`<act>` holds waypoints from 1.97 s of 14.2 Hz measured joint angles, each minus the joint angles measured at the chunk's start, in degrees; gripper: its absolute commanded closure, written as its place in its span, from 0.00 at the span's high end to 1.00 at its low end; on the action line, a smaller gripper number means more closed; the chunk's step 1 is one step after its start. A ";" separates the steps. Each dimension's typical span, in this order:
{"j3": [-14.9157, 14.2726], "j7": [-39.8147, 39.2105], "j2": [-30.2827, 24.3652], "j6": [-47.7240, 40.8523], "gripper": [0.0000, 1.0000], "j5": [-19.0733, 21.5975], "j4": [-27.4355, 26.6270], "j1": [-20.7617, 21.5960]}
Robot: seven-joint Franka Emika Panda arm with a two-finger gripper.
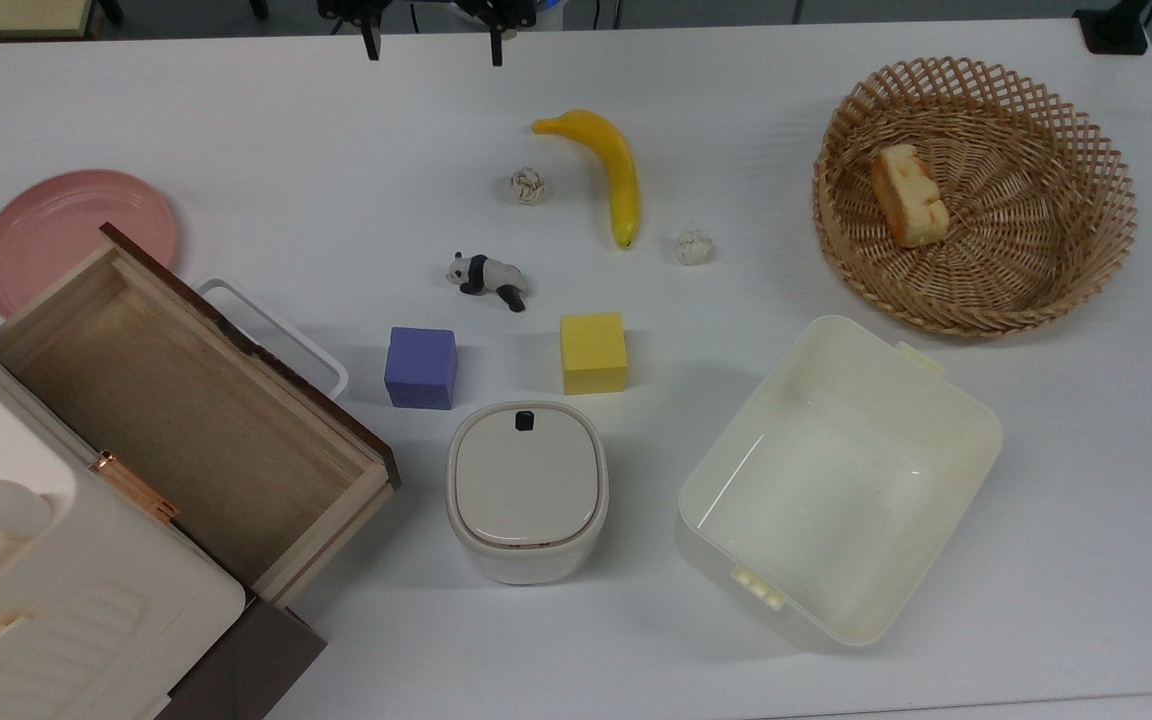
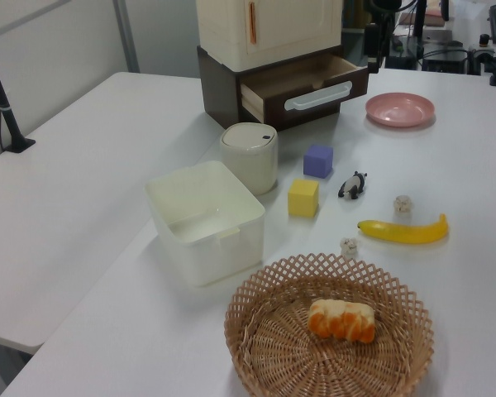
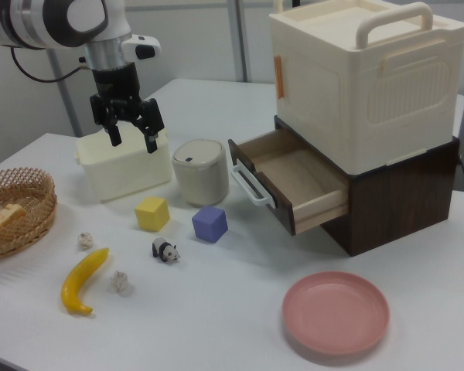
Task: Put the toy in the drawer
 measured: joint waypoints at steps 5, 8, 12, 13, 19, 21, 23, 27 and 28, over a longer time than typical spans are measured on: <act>0.12 0.00 0.11 0.00 1.00 0.00 0.00 0.02; 0.13 0.00 0.13 0.00 1.00 0.00 0.00 0.02; 0.13 0.00 0.14 0.00 1.00 0.00 0.00 0.02; 0.13 0.00 0.15 0.00 1.00 0.00 -0.01 0.02; 0.13 0.00 0.27 0.00 1.00 0.00 -0.04 0.02; 0.13 -0.03 0.31 0.00 1.00 -0.01 -0.07 0.02; 0.13 -0.40 0.40 0.00 1.00 -0.14 -0.14 0.02; 0.14 -6.24 1.42 0.00 1.00 -0.24 -0.26 0.03; 0.14 -7.69 1.64 0.00 1.00 -0.49 -0.42 0.03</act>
